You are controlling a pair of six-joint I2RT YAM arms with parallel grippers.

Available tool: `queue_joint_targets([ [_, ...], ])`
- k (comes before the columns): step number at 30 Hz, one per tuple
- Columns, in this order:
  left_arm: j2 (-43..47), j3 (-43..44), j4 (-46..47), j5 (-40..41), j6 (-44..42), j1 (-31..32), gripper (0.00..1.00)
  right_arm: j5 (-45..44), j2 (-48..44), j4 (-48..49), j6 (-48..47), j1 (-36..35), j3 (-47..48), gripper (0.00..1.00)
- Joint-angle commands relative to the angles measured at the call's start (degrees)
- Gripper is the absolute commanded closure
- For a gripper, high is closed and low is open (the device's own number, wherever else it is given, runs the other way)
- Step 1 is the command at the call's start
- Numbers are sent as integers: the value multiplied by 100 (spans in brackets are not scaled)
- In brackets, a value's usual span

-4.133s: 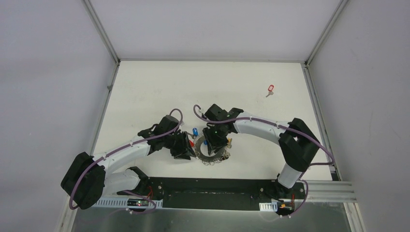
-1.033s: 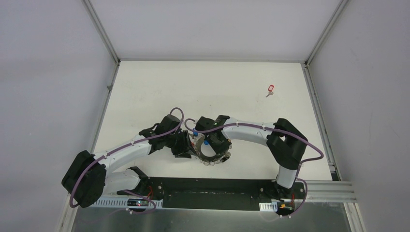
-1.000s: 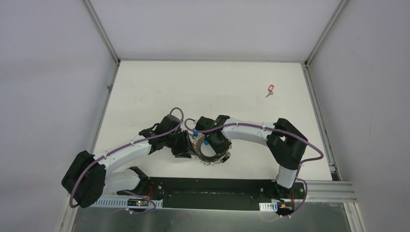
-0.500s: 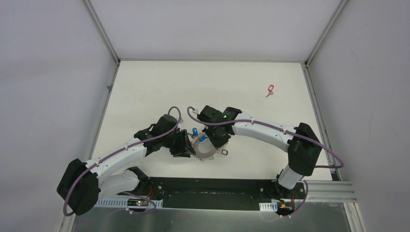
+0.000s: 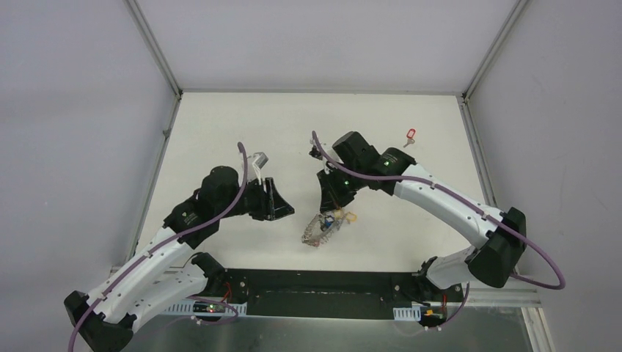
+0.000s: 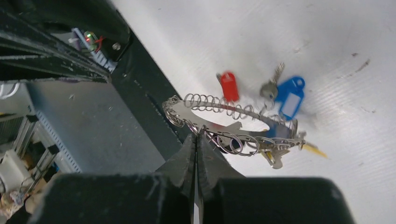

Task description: Put the keys on the keyring

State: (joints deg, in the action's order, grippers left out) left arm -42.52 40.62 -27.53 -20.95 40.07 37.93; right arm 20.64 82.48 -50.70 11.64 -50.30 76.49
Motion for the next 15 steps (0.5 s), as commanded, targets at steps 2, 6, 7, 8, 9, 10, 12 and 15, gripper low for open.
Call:
queue_joint_targets([
  [2,136,446,102,-289,-1233,56,57,975,-411,572,-418,103,-84,100],
  [6,150,567,274,-667,-1825,56,57,1076,-647,1027,-502,201,-290,100],
  [7,170,568,359,-733,-1939,56,57,1148,-731,1214,-567,205,-412,100],
  [8,197,559,520,-826,-2029,56,57,1186,-826,1416,-607,200,-584,100],
  [9,231,514,682,-921,-2143,56,56,1242,-949,1583,-678,204,-696,100],
  [10,271,442,893,-1022,-2221,56,56,1331,-1028,1736,-793,212,-803,100],
  [12,383,260,1356,-1219,-2362,56,56,1611,-1176,1940,-1005,205,-957,100],
  [15,540,9,2024,-1559,-2646,56,56,1655,-1355,2076,-1140,214,-1073,100],
])
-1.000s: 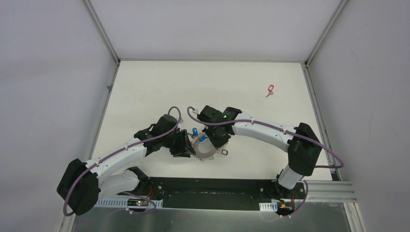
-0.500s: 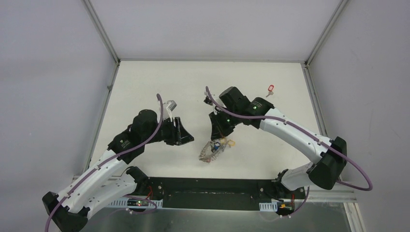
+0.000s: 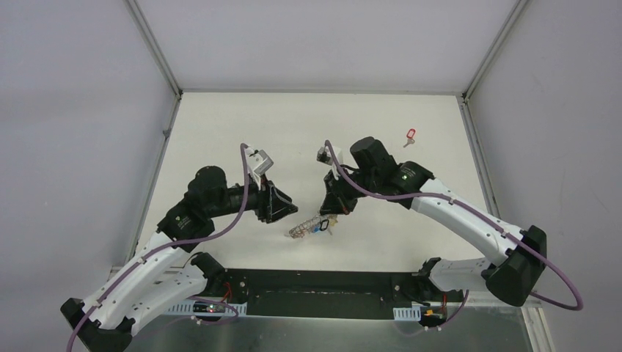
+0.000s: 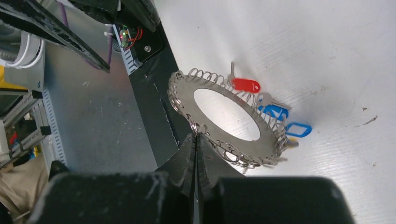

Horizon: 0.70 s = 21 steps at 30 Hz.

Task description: Put the keys on the keyring

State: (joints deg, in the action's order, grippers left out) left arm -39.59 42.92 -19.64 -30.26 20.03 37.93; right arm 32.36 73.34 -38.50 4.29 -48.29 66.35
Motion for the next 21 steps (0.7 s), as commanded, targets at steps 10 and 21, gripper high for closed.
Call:
queue_joint_targets([
  [10,216,-307,1853,-1935,-2274,56,55,1202,-859,1380,-1056,13,-507,100],
  [21,-542,-18,1765,-2466,-2870,99,58,1796,-985,1307,-1642,13,-530,100],
])
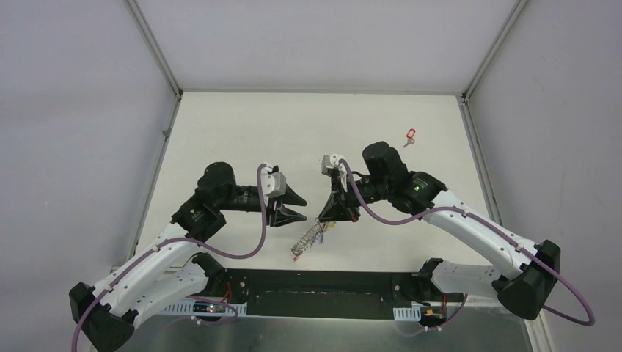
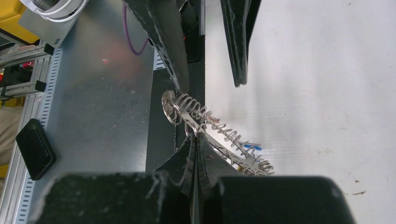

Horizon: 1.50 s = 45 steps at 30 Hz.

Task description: Put the keys on the keyring

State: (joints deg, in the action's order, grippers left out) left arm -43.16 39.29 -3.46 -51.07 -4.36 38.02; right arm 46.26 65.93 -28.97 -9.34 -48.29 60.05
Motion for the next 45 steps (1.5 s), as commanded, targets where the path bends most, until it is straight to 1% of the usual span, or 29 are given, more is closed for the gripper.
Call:
queue_joint_targets([
  [1,-250,384,106,-394,-460,106,59,402,-233,318,-278,11,117,100],
  [5,-457,526,-45,-427,-502,164,63,378,-159,227,-235,8,164,100],
  [10,-579,598,-180,-351,-547,315,64,262,-117,257,-84,12,159,100],
  [14,-608,553,-190,-197,-549,466,64,75,-156,504,155,13,70,100],
  [19,-518,520,-199,178,-469,544,64,-111,-416,1482,727,13,-461,100],
  [22,-275,473,-193,453,-487,549,62,-121,-732,2430,915,12,-1155,100],
  [25,-73,440,-190,455,-449,548,61,-43,-1043,3491,1065,13,-1727,100],
  [29,115,336,-183,422,-358,557,62,-31,-1400,4389,1073,7,-2205,100],
  [36,280,-65,200,449,-192,654,65,253,-1484,5132,1192,6,-2436,100],
  [40,284,-202,334,627,-179,728,65,331,-1461,5562,1375,4,-2542,100],
  [45,193,-240,623,712,-80,792,65,336,-1409,5587,1422,4,-2522,100],
])
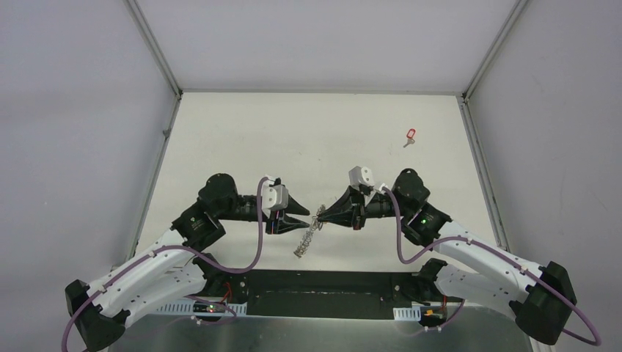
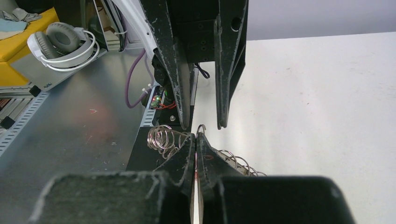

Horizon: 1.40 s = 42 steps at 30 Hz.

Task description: Put the keys on the keyring

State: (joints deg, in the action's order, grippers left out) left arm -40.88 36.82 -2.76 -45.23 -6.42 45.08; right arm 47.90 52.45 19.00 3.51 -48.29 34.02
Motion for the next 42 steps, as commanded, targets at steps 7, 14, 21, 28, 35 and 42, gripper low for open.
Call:
queue_joint_targets([
  [7,-184,58,708,213,213,209,69,173,-24,789,197,4,107,100],
  [14,-324,96,849,268,267,303,80,167,-33,789,235,4,88,100],
  [21,-344,114,851,263,265,330,99,143,-33,718,225,4,78,100],
  [28,-251,289,385,378,232,334,100,-62,-80,463,225,4,109,88],
  [35,-239,943,-1112,721,-252,330,100,-382,-307,29,219,4,171,30],
  [42,-640,1909,-2779,1003,-666,328,100,-290,-72,-522,232,5,585,19],
])
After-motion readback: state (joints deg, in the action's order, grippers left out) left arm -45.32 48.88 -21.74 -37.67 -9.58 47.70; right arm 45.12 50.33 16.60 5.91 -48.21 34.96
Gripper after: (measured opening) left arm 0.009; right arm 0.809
